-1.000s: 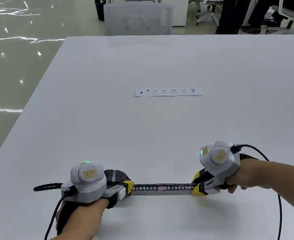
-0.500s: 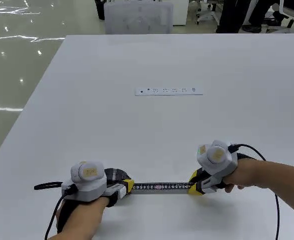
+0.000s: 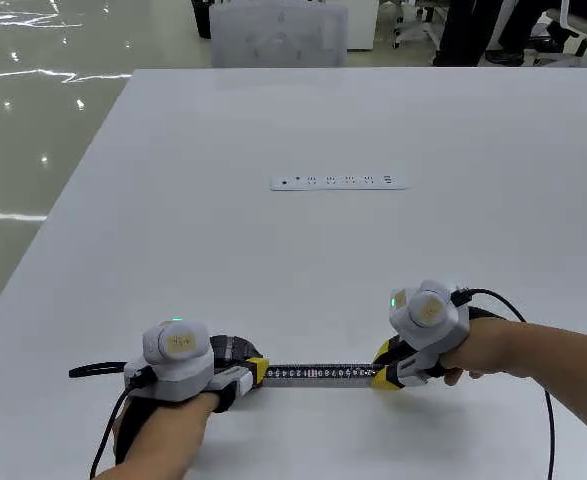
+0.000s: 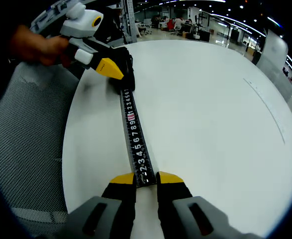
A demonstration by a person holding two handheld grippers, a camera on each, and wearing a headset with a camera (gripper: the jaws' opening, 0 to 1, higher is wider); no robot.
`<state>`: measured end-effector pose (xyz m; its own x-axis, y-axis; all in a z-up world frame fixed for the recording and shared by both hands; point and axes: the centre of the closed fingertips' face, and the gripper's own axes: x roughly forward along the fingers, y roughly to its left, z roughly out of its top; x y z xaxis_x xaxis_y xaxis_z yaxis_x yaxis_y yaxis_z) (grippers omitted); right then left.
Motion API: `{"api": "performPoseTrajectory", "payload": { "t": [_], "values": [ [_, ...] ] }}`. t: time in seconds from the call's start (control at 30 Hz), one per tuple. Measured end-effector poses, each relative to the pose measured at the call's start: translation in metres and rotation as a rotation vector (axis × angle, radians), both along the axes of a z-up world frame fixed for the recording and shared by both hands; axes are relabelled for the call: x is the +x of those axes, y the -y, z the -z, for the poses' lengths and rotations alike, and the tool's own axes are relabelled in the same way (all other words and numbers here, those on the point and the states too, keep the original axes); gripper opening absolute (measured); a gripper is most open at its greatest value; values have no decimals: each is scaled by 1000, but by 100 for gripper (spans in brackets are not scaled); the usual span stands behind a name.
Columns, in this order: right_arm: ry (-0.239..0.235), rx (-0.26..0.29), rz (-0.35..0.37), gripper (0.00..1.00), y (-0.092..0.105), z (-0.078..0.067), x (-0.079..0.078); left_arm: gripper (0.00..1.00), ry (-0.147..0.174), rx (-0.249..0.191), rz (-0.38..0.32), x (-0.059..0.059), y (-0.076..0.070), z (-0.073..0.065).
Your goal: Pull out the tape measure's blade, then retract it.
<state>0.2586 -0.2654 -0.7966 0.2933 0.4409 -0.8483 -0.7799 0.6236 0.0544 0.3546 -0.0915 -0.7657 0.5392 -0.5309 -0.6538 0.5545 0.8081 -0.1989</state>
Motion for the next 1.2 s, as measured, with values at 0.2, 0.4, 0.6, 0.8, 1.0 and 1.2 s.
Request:
{"api": "performPoseTrajectory", "payload": {
  "t": [0.2, 0.4, 0.6, 0.8, 1.0, 1.2],
  "values": [
    [16, -7, -3, 15, -3, 0, 0, 59, 1, 0, 0, 0, 0, 0],
    [22, -3, 6, 15, -3, 0, 2, 59, 1, 0, -1, 0, 0, 0],
    [24, -2, 6, 15, -7, 0, 2, 59, -4, -2, 1, 0, -1, 0],
    [26, 18, 22, 15, -12, 0, 5, 59, -6, -2, 1, -1, -1, 0],
    [34, 28, 19, 14, -20, 2, 9, 59, -5, -2, 1, -1, -1, 0],
    [36, 25, 5, 14, -24, 2, 10, 59, -5, -3, 2, -1, -1, 0]
  ]
}}
